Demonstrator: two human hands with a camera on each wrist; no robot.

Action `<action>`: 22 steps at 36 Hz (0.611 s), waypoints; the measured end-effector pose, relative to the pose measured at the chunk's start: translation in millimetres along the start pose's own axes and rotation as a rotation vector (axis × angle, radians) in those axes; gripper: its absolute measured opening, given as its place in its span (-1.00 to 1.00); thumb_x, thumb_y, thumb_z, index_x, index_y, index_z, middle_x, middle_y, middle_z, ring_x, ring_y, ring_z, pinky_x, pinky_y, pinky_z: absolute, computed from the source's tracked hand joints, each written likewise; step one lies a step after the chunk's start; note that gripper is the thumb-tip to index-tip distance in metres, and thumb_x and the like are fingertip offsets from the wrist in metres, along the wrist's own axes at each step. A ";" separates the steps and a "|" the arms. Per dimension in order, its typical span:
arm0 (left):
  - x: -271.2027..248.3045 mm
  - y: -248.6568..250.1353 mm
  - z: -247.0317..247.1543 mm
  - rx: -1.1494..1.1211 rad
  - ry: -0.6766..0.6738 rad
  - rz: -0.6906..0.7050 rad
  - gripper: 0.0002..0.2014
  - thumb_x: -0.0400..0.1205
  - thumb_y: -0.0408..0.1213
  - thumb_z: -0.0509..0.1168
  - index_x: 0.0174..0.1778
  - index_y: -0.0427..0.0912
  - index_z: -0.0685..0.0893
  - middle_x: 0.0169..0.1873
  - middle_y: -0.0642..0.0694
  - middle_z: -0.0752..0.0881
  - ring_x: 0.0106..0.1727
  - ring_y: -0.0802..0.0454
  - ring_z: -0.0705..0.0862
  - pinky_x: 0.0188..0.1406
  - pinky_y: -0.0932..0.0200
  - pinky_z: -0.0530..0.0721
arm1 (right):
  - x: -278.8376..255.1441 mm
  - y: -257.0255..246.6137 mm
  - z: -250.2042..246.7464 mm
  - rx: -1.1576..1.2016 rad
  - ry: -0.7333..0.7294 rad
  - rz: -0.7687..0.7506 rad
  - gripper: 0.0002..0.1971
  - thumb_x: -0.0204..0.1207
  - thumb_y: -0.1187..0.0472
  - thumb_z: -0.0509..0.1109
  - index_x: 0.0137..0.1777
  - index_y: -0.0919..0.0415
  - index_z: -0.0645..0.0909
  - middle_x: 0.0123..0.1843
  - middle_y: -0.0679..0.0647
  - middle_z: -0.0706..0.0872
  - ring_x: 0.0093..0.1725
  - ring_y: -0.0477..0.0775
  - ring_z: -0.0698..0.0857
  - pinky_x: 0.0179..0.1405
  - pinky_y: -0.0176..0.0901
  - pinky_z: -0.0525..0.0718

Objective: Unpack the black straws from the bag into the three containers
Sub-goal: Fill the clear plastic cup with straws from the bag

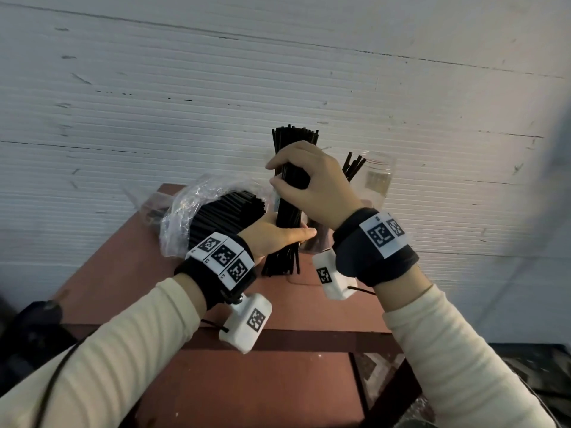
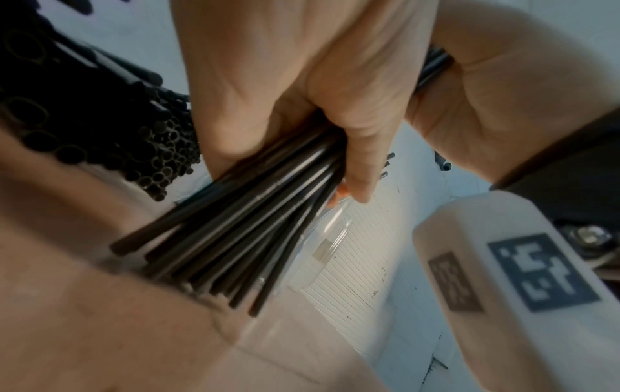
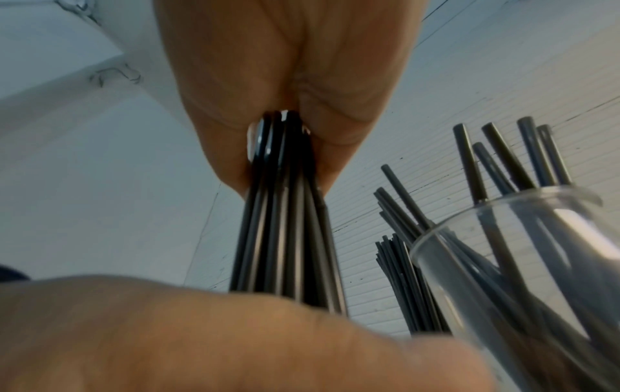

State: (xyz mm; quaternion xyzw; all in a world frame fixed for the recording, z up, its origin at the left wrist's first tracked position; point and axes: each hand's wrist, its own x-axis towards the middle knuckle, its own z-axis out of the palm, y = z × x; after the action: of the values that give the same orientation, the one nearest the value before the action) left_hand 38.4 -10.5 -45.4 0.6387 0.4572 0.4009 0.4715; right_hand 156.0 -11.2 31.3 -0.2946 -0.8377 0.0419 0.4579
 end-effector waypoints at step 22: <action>-13.4 16.9 3.8 0.032 -0.164 0.126 -0.70 0.63 0.02 0.34 -0.43 0.07 0.63 -0.39 -0.01 0.68 -0.10 -0.05 0.74 0.36 -0.24 0.59 | -11.9 -13.6 -31.7 0.091 0.079 0.202 -0.29 0.23 -0.13 0.66 0.29 0.07 0.44 0.21 -0.11 0.53 0.03 -0.22 0.56 -0.07 -0.50 0.50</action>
State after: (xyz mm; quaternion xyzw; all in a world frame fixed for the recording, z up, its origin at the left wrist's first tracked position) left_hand 42.0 -26.6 -31.0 0.7043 0.3824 0.3689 0.4707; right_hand 179.8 -35.1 45.4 -0.3576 -0.7824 0.1143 0.4969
